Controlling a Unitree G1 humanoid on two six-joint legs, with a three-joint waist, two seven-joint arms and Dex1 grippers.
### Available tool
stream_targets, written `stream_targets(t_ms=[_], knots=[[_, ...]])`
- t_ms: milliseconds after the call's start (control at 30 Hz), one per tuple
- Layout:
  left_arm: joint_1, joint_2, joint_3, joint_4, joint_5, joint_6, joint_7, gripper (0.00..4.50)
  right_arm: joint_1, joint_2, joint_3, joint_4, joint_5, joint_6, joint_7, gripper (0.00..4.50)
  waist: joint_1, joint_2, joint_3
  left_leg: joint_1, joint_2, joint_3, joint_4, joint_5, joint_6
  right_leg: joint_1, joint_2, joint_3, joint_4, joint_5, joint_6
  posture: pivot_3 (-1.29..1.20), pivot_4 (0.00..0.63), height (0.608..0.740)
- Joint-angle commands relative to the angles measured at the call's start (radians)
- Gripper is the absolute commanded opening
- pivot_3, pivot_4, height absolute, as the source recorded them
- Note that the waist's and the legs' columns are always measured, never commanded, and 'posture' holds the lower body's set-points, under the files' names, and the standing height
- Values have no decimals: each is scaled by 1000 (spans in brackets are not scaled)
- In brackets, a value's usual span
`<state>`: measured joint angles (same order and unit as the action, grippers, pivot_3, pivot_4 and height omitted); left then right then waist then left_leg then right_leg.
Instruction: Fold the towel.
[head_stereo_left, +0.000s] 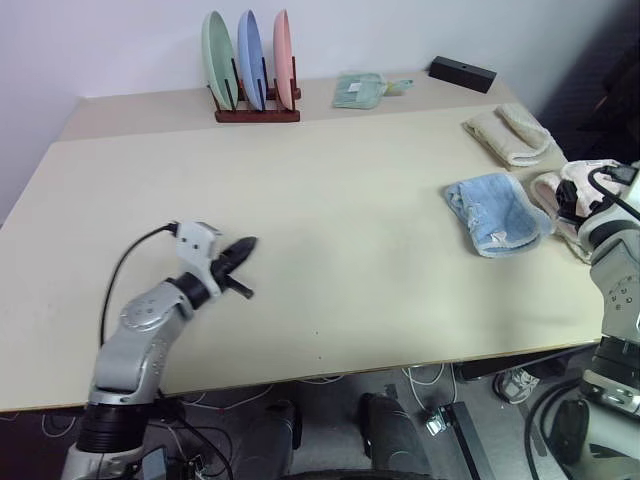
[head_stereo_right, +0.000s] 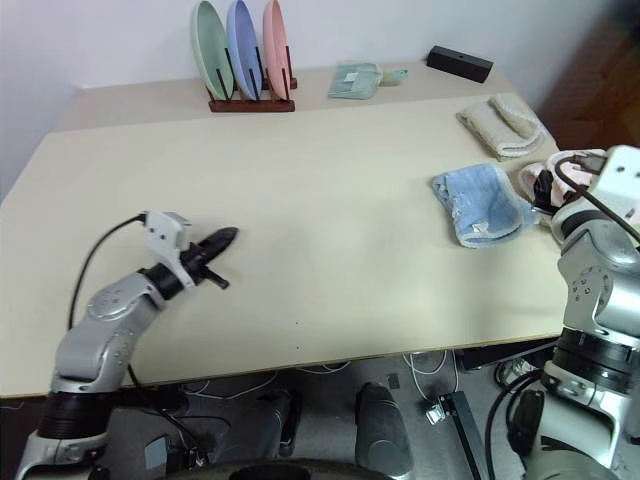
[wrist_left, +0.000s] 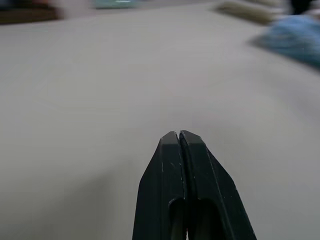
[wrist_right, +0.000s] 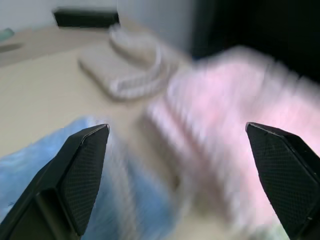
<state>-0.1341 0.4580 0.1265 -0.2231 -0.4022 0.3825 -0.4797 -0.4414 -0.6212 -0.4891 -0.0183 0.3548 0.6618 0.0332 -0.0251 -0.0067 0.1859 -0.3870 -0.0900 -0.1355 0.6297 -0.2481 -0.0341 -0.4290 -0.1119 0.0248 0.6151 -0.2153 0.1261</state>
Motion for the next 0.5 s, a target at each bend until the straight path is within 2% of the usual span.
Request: stream_targets(t_ms=[33,133,233,500], knots=[[-3,27,73,10,39,-75,18,0,-10,-42,153,-51,-20,-116,209,4444,1,0,0,0,0,0,0,0,0,0,0,0,0,0,0,0,150,738],[40,49,108,-14,45,-85,12,0,12,-62,270,-99,2,-175,412,4444,4,0,0,0,1,0,1,0,0,0,0,0,0,0,0,0,150,738],[83,55,135,-52,25,-78,2,0,19,-64,331,-110,32,-209,564,4444,13,-1,1,-1,1,-1,1,0,0,0,-1,0,-1,0,0,0,150,738],[217,35,152,-192,-30,-30,-6,0,-21,-48,418,-18,20,-252,747,4444,16,-3,1,-2,0,-2,3,0,0,1,-2,-1,-2,0,0,0,150,738]])
